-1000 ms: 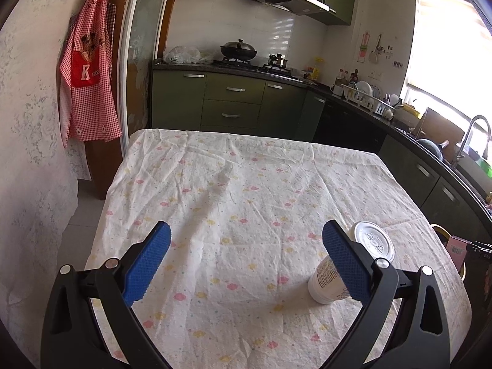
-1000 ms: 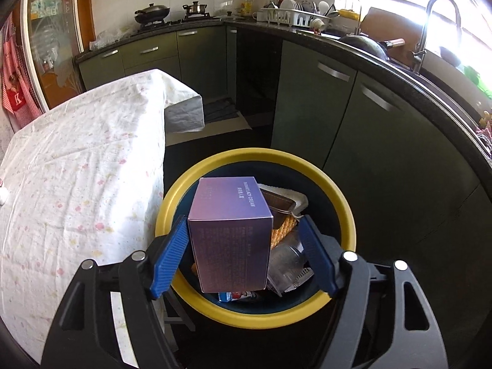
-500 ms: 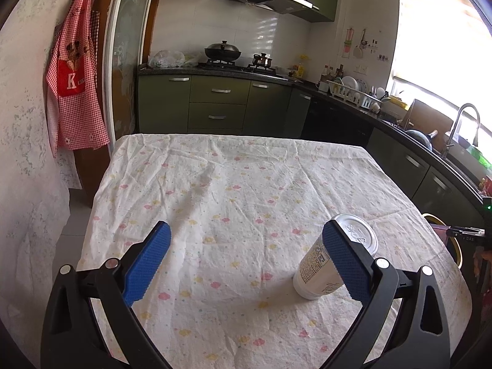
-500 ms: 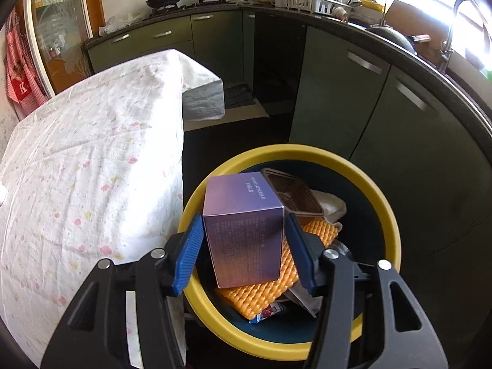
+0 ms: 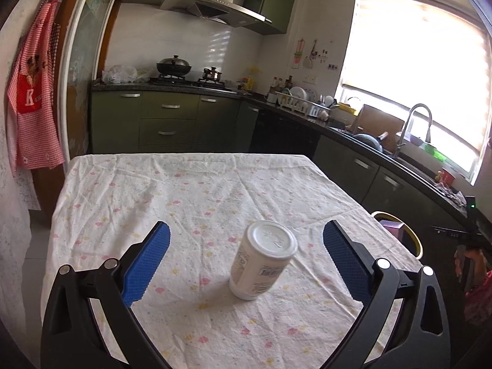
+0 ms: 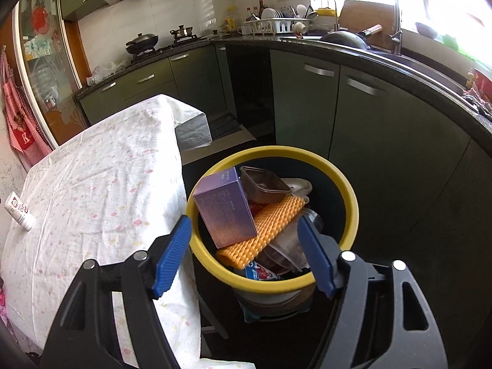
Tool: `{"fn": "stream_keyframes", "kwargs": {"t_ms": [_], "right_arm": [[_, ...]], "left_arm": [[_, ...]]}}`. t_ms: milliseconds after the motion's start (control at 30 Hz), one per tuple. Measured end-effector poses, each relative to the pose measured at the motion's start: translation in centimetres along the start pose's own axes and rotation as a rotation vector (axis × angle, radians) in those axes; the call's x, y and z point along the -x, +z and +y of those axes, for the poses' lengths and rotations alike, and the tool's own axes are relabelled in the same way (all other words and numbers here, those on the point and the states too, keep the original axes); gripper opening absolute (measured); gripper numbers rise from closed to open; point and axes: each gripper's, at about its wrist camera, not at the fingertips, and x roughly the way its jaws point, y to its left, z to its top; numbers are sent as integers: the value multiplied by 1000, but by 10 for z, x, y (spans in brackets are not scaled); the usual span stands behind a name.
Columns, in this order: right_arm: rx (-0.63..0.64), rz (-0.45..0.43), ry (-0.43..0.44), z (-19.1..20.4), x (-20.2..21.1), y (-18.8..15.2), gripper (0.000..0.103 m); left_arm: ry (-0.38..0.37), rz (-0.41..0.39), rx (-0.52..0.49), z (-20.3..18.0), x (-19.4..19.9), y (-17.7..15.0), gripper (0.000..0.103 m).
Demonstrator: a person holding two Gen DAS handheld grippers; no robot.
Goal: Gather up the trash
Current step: 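Grasp the white bottle by its body with the left tool, then carry the white bottle over the bin and open the left tool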
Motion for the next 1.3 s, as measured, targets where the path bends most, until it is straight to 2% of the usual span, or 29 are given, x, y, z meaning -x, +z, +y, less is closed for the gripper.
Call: {"fn": "stream_keyframes", "kwargs": {"t_ms": [133, 600, 1033, 1133, 1300], "right_arm": [[7, -14, 35, 6, 4, -1, 70], [30, -9, 91, 20, -4, -7, 71], [19, -1, 96, 14, -5, -9, 71], [20, 1, 98, 15, -6, -9, 71], [21, -1, 101, 17, -6, -9, 71]], "left_arm": [[41, 65, -58, -14, -9, -3, 98], [68, 207, -113, -36, -63, -3, 96], [101, 270, -109, -32, -86, -14, 63], [102, 274, -110, -31, -87, -13, 49], [95, 274, -116, -33, -86, -12, 49]]}}
